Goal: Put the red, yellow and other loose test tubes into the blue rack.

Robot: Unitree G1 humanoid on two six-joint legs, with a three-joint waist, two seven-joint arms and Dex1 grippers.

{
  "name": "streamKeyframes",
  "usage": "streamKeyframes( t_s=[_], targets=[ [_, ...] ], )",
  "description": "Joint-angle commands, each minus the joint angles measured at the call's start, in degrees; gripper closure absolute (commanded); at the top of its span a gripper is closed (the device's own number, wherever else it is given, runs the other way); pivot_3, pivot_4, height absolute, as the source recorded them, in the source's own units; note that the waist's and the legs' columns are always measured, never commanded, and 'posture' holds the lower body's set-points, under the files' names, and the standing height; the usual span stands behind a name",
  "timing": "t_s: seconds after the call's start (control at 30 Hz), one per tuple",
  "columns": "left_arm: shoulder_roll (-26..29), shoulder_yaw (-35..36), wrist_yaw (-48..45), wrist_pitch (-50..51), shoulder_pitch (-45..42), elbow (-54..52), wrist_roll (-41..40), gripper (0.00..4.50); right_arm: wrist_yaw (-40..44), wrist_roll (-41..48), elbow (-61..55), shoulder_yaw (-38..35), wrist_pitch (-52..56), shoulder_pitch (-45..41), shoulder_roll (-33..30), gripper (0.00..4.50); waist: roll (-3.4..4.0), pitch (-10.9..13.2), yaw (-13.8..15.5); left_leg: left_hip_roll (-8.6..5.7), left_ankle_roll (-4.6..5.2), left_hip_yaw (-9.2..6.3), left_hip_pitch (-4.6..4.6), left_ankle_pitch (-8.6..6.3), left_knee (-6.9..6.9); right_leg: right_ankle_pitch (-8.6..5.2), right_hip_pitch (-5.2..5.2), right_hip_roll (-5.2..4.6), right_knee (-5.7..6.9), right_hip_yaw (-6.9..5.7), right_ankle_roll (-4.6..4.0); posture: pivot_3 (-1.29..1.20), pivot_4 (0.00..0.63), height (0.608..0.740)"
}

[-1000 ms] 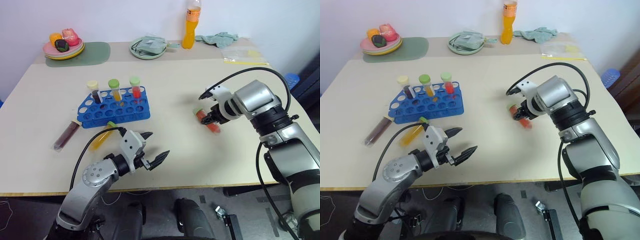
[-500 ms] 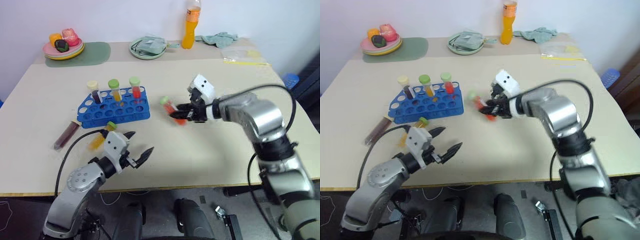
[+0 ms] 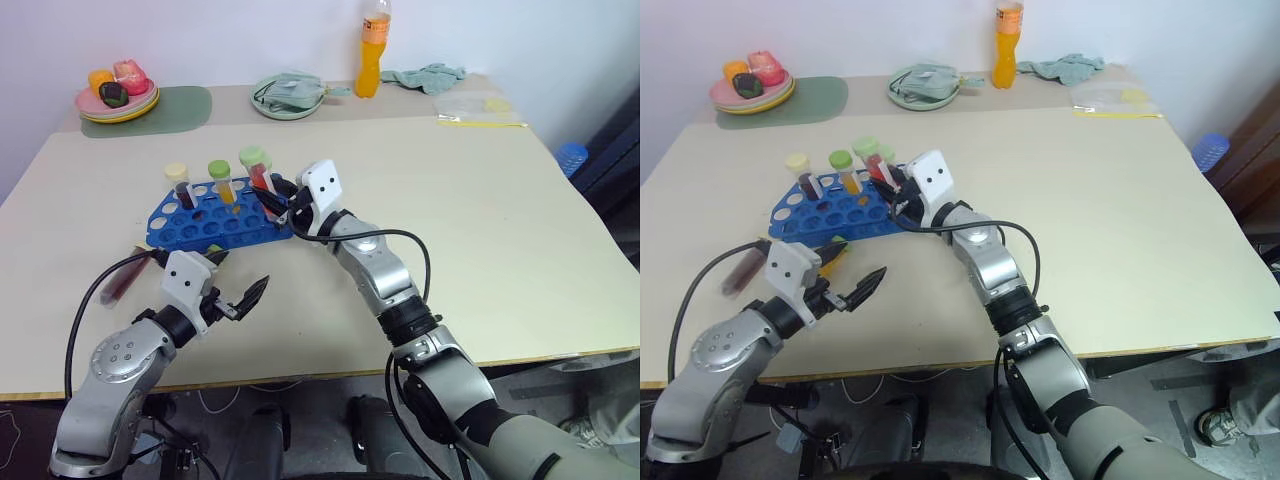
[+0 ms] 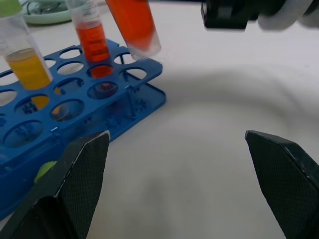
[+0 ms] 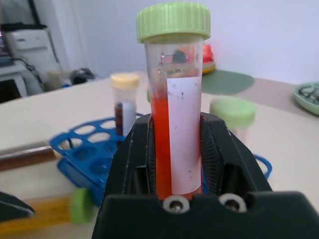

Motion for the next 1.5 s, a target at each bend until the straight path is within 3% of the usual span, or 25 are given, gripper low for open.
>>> streamKeyframes(
  t_s=[0.03,0.43,0.73,1.27,1.5],
  targets=[
    [0.3,1.2,0.5,0.5,0.0,-3.1,-0.9,0.0,-1.0,-1.5,4.0,-0.4,-5.1,-3.5,2.3,3.73,0.0,0.0,0.0,0.0,0.0,0.0,0.0,0.0,0.0,0.0,0.0,0.0,0.0,0.0,0.0,0.0,0.15,0.74],
    [-0.4,0.5,1.9,0.3,1.0,-3.9,-0.7,0.0,-4.3,-4.0,18.5,-2.4,-12.6,-8.0,4.0,3.73,0.01,0.0,0.0,-0.01,-0.01,-0.01,0.01,0.0,0.01,0.0,0.01,-0.01,0.0,0.0,0.0,0.0,0.15,0.74],
    [-0.3,0.9,1.8,0.0,0.3,-3.3,-0.5,0.0,0.0,-3.1,18.3,-3.8,-13.1,-6.3,2.8,3.73,0.01,0.0,0.0,-0.01,-0.01,0.0,0.01,0.0,0.01,0.0,0.01,-0.01,0.01,0.0,0.0,0.0,0.15,0.74],
    [0.2,0.6,2.0,0.5,-1.3,-3.1,-0.6,0.0,-0.2,-3.5,23.5,-5.4,-15.3,-8.2,3.7,3.73,0.03,0.0,0.0,-0.01,-0.01,-0.01,0.02,0.01,0.01,0.0,0.02,-0.01,0.01,0.0,0.0,0.0,0.15,0.74],
    [-0.1,2.6,3.7,1.3,0.2,-2.5,0.0,0.0,1.7,-2.3,20.2,-6.3,-18.2,-6.6,4.0,0.25,0.04,0.0,0.0,-0.01,-0.01,-0.01,0.02,0.01,0.0,0.0,0.02,-0.01,0.02,0.0,0.0,0.0,0.15,0.74]
  ],
)
